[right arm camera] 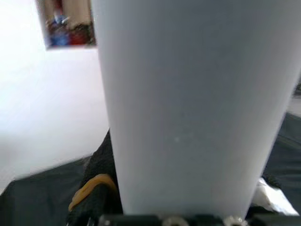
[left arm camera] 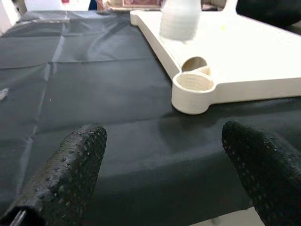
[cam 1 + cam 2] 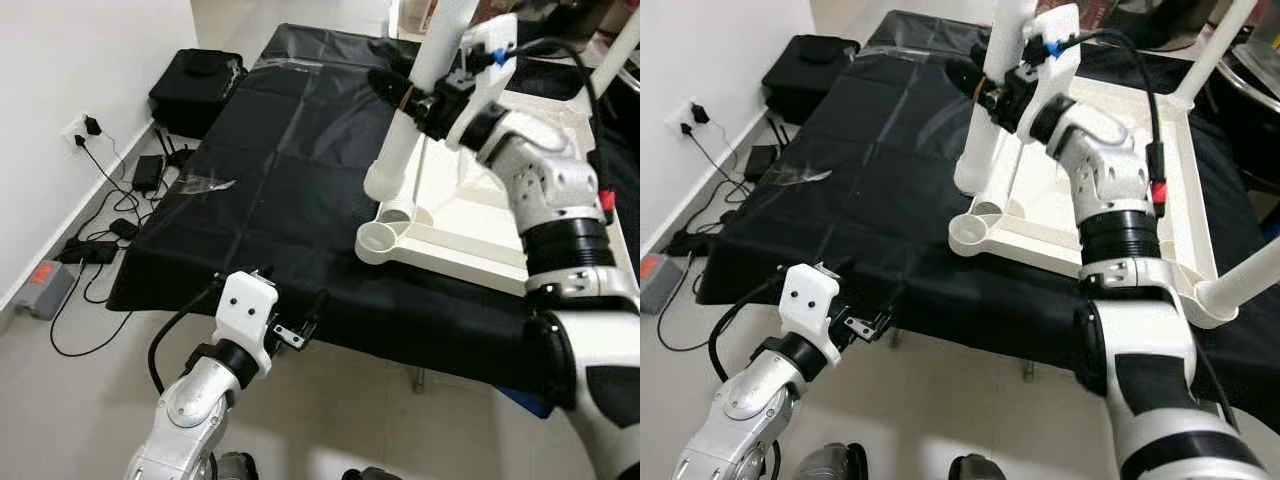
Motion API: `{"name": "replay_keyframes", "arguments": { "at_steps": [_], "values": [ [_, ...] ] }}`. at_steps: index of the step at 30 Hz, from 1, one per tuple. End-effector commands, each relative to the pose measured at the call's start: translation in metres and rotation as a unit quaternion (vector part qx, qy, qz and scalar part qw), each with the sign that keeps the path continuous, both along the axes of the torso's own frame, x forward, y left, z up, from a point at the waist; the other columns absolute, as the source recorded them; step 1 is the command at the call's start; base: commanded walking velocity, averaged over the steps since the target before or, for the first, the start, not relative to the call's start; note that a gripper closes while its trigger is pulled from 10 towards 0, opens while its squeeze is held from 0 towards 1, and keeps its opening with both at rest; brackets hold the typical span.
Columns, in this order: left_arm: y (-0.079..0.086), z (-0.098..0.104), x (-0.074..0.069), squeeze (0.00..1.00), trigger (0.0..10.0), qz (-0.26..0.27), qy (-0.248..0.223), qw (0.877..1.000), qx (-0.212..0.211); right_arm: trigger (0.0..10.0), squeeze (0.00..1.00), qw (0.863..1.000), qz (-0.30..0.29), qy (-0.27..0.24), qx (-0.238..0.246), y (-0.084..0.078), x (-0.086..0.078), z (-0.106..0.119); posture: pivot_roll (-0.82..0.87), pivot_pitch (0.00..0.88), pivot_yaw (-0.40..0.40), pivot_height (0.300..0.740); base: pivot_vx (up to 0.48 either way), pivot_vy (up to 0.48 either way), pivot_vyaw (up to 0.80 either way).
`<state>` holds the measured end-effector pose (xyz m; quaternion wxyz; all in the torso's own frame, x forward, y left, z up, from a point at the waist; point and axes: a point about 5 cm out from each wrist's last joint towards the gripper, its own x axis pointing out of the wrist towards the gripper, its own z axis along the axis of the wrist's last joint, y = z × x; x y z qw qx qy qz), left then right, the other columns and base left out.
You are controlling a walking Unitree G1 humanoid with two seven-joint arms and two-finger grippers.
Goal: Building children table
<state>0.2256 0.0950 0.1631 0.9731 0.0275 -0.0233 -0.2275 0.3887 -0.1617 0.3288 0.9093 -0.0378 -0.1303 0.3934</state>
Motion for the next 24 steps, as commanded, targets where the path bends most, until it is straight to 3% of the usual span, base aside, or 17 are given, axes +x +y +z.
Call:
{"name": "replay_keyframes", "arguments": {
  "at_steps": [1, 4, 8, 17, 24],
  "values": [
    [-0.002, -0.002, -0.004, 0.0, 10.0, -0.01, 0.01, 1.0, -0.001, 10.0, 0.0, 0.999, 0.043, -0.004, -0.022, -0.001, -0.004, 0.002, 0.15, 0.212, -0.1, 0.74, 0.0, 0.0, 0.0],
    [-0.003, -0.002, -0.008, 0.0, 10.0, -0.012, 0.012, 1.0, -0.001, 10.0, 0.0, 0.995, 0.094, 0.002, -0.039, -0.003, -0.008, 0.0, 0.15, 0.225, -0.101, 0.74, 0.0, 0.0, 0.0],
    [-0.003, -0.002, -0.011, 0.0, 10.0, -0.015, 0.015, 1.0, -0.002, 10.0, 0.0, 0.992, 0.121, 0.008, -0.047, -0.009, -0.01, -0.001, 0.15, 0.231, -0.099, 0.74, 0.0, 0.0, 0.0],
    [-0.004, -0.003, -0.022, 0.0, 10.0, -0.028, 0.026, 0.999, -0.002, 10.0, 0.0, 0.98, 0.195, -0.003, -0.03, -0.021, -0.018, 0.007, 0.18, 0.26, -0.073, 0.74, 0.0, 0.0, 0.0],
    [-0.003, 0.001, -0.031, 0.0, 10.0, -0.039, 0.031, 0.999, 0.003, 10.0, 0.0, 0.977, 0.208, -0.012, -0.032, -0.03, -0.022, 0.01, 0.2, 0.29, -0.053, 0.74, 0.0, 0.0, 0.0]
  ]
}}
